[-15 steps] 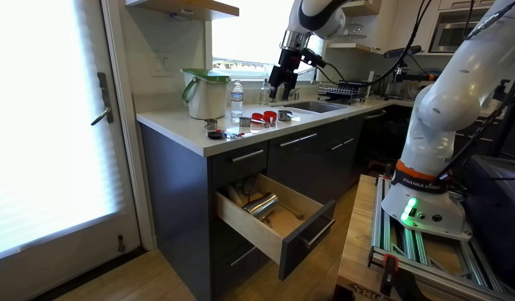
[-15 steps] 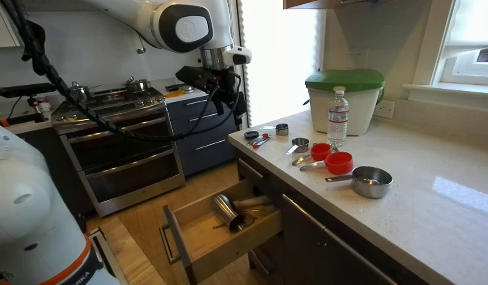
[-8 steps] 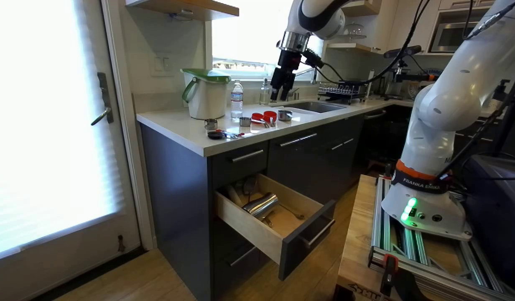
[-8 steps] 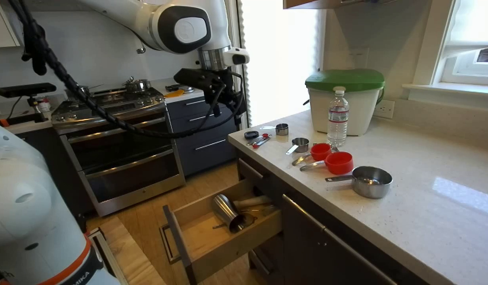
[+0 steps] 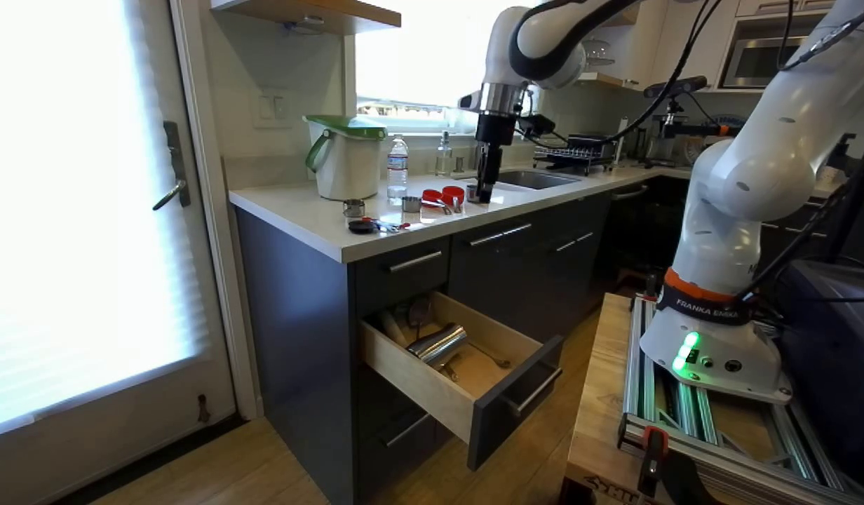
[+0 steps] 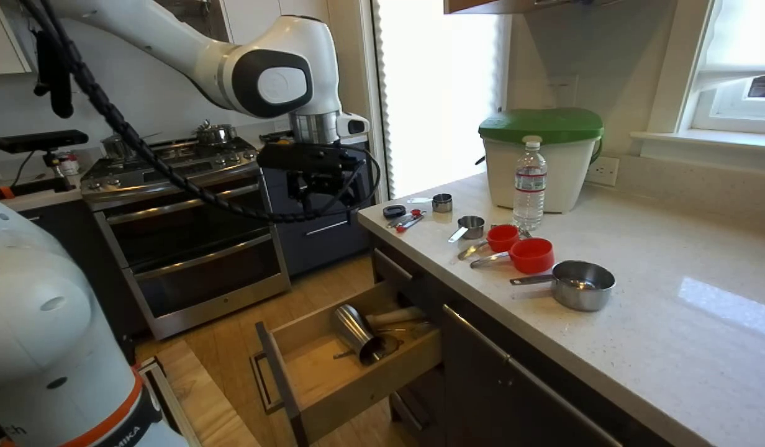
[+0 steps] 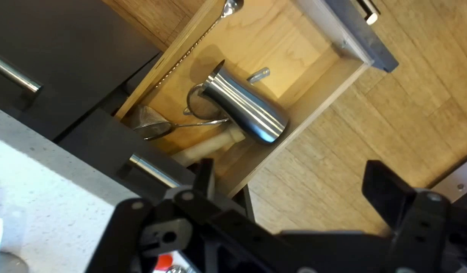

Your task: Remove the cocktail shaker from the drawer and put it on the counter top

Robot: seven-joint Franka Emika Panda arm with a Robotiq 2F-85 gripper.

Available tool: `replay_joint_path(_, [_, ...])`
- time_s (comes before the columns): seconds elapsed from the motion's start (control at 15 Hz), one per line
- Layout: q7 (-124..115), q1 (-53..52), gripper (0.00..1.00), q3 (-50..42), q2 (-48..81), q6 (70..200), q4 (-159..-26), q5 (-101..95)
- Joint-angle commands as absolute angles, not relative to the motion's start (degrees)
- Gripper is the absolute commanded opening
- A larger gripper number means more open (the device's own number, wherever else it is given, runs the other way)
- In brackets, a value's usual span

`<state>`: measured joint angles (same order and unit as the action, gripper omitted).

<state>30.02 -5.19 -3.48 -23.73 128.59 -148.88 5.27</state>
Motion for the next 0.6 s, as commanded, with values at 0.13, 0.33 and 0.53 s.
replay_joint_path(0.13, [35.5,-7.5,1.0,-3.8,-23.9,133.6,-153.2,3.1])
replay_joint_path(0.33, [37.5,-8.8,1.0,-3.6,-23.9,137.1,-155.5,3.1])
replay_joint_path(0.53, [38.9,-8.8,1.0,-2.7,-23.7,137.3,-156.5,0.8])
